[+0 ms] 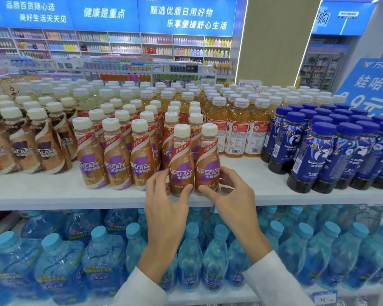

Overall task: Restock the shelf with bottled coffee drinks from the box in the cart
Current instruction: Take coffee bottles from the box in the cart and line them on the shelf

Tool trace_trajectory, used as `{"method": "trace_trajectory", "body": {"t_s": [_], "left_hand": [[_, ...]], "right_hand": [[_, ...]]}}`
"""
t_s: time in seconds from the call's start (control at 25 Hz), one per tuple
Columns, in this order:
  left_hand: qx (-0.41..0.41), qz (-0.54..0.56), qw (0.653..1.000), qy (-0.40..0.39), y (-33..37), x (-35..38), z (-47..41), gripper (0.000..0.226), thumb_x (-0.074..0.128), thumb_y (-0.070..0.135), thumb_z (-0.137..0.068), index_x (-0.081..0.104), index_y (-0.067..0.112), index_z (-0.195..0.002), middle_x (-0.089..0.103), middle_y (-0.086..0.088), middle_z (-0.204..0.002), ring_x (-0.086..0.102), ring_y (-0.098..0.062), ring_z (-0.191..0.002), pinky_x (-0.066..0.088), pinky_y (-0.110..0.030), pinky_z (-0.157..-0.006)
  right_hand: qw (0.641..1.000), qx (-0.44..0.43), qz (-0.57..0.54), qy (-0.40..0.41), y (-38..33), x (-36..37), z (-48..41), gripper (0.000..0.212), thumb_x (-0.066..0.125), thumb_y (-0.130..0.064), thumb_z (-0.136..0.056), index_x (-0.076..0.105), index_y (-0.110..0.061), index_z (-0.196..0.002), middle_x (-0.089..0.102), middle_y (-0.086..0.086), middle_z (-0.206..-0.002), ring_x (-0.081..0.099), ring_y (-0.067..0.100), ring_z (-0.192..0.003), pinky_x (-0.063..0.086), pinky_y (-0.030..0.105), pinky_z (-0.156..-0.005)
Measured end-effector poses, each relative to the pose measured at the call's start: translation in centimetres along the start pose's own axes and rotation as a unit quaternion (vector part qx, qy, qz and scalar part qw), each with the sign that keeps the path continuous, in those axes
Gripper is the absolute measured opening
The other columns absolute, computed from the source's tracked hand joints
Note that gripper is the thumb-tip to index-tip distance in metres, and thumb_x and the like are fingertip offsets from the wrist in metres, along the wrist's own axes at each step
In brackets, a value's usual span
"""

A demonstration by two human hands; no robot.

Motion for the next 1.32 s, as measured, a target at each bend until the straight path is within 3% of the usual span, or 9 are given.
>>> {"method": "trace_trajectory", "body": {"t_s": [0.08,0.24,0.44,0.64,0.84,1.08,1.32], "left_hand": [[0.016,-0.013,0.999,0.024,-0.1,-0.5,0.0,0.063,0.082,0.031,-0.085,0.054,0.017,-0.140,0.042,0.012,-0.126,0.057,-0.016,-0.115,0.050,-0.022,-0.092],[0.008,-0.016,0.999,0.041,-0.2,-1.0,-0.5,0.060,0.082,0.030,-0.086,0.054,0.017,-0.137,0.051,0.007,-0.122,0.057,-0.013,-0.113,0.053,-0.031,-0.094],[0.040,-0.043,0.997,0.042,-0.5,-1.1,-0.9,0.058,0.080,0.026,-0.088,0.058,0.009,-0.138,0.052,0.000,-0.120,0.060,-0.020,-0.108,0.053,-0.031,-0.090],[0.029,-0.020,0.998,0.054,-0.7,-0.9,-1.0,0.053,0.079,0.027,-0.089,0.055,0.016,-0.135,0.047,0.012,-0.119,0.057,-0.012,-0.108,0.051,-0.028,-0.090],[0.053,-0.036,0.996,0.061,-1.3,-0.7,-1.1,0.049,0.077,0.023,-0.091,0.058,0.010,-0.134,0.052,0.000,-0.123,0.061,-0.022,-0.106,0.058,-0.041,-0.088],[0.062,-0.038,0.995,0.072,-1.6,-0.5,-1.2,0.050,0.080,0.025,-0.088,0.058,0.012,-0.131,0.053,0.001,-0.119,0.061,-0.018,-0.099,0.055,-0.030,-0.083],[0.059,-0.036,0.994,0.080,-1.6,-0.3,-1.2,0.049,0.081,0.026,-0.087,0.058,0.013,-0.127,0.053,0.000,-0.119,0.062,-0.021,-0.101,0.057,-0.033,-0.084]], "right_hand": [[1.000,-0.003,0.016,-0.005,-0.4,0.9,-0.1,0.060,0.090,-0.042,-0.072,0.059,-0.038,-0.123,0.061,-0.032,-0.099,0.060,-0.018,-0.092,0.045,-0.002,-0.068],[1.000,-0.004,0.005,-0.007,-1.1,2.2,-0.3,0.054,0.090,-0.039,-0.073,0.055,-0.042,-0.115,0.060,-0.032,-0.097,0.061,-0.018,-0.088,0.046,0.000,-0.066],[1.000,-0.004,0.000,0.002,-0.9,2.8,-0.3,0.060,0.088,-0.039,-0.075,0.058,-0.033,-0.126,0.064,-0.023,-0.107,0.064,-0.007,-0.091,0.049,0.005,-0.072],[1.000,-0.003,-0.006,0.008,-0.9,3.3,-0.6,0.060,0.088,-0.039,-0.075,0.059,-0.033,-0.127,0.065,-0.021,-0.108,0.066,-0.004,-0.093,0.052,0.008,-0.075],[1.000,-0.005,-0.011,0.016,-0.7,3.9,-0.5,0.060,0.088,-0.039,-0.076,0.058,-0.033,-0.128,0.065,-0.020,-0.111,0.067,0.001,-0.099,0.055,0.014,-0.082],[1.000,-0.011,0.008,0.024,-0.9,4.0,-0.6,0.059,0.086,-0.044,-0.076,0.056,-0.036,-0.126,0.062,-0.025,-0.107,0.066,-0.001,-0.097,0.051,0.008,-0.076],[1.000,-0.007,0.007,0.028,-0.7,4.1,-0.5,0.061,0.085,-0.046,-0.076,0.054,-0.036,-0.127,0.062,-0.022,-0.113,0.064,-0.004,-0.098,0.050,0.006,-0.075]]}}
Point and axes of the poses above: each hand's wrist, its own z-axis away from the middle knuckle, its own x-axis out of the palm, y = z × x, the point moved 3 cm from there along -z, towards the middle knuckle
